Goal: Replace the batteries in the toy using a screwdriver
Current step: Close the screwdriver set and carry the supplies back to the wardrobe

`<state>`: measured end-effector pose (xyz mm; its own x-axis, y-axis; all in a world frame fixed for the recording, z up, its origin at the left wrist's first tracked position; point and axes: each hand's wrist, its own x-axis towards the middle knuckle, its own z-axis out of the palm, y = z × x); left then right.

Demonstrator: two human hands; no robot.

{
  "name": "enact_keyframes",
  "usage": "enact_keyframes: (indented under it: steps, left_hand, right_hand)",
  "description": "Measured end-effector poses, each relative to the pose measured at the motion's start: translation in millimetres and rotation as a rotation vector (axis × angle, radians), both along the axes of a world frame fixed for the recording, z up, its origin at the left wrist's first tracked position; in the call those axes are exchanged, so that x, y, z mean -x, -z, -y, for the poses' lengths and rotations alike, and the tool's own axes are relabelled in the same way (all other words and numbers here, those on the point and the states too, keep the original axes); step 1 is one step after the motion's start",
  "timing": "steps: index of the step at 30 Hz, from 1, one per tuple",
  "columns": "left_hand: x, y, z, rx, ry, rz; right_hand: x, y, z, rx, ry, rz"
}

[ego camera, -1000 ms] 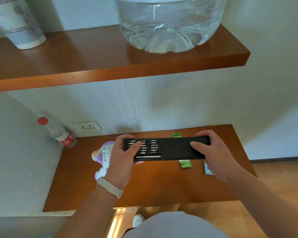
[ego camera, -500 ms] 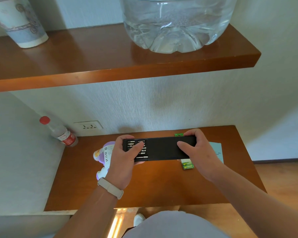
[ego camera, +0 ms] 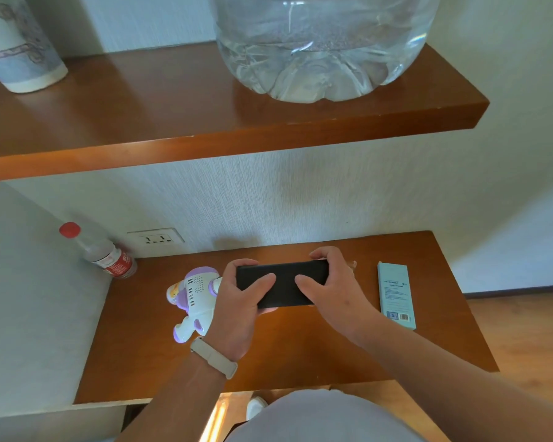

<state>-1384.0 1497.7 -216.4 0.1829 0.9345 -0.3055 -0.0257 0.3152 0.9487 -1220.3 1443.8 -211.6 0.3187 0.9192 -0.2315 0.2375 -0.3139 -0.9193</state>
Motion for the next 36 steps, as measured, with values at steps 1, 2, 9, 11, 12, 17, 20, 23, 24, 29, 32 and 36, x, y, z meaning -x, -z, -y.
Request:
enact_keyframes:
  steps: [1,2,9,11,12,17,20,23,24,29,32,36]
  left_hand:
    - [0.1,1.4,-1.1,0.006,0.006,0.005]
    - [0.8,2.8,-2.1,0.015,0.011,0.006]
    - [1.1,12.9,-9.0,0.081,0.041,0.014]
    - [3.1,14.2,-14.5,0.095,0.075,0.002]
    - [3.9,14.6,-17.6,0.101,0.096,-0.007]
    - [1.9,15.0,-32.3,0.157,0.106,0.062]
    - [-4.4,14.0,-35.0,0.237,0.071,0.238]
    - [-14.1,14.6,-30.9,0.279,0.101,0.346]
    - [-18.1,15.5,-28.4,0.281,0.122,0.357]
    - [-36.5,23.4,-15.1,0.258,0.2,0.263]
    - [-43.9,30.6,-10.4,0.255,0.215,0.188]
    - [-49.2,39.6,-11.5,0.282,0.214,0.126]
  right_hand:
    - [0.6,1.3,-1.0,0.002,0.006,0.005]
    - [1.0,2.6,-1.2,0.011,0.006,0.017]
    - [-6.2,12.3,-5.8,0.06,-0.121,0.066]
    - [-11.3,14.4,-6.4,0.079,-0.168,0.065]
    - [-14.0,15.6,-5.6,0.095,-0.178,0.061]
    - [-26.4,22.6,0.4,0.152,-0.143,-0.121]
    - [-27.6,28.0,4.6,0.14,-0.072,-0.237]
    - [-26.6,33.7,7.4,0.137,0.007,-0.334]
    - [-26.2,35.1,7.9,0.135,0.027,-0.369]
    - [-19.7,41.5,8.0,0.131,0.134,-0.571]
    - [-14.2,45.8,9.4,0.158,0.125,-0.497]
    - [-13.2,51.6,10.8,0.186,0.126,-0.413]
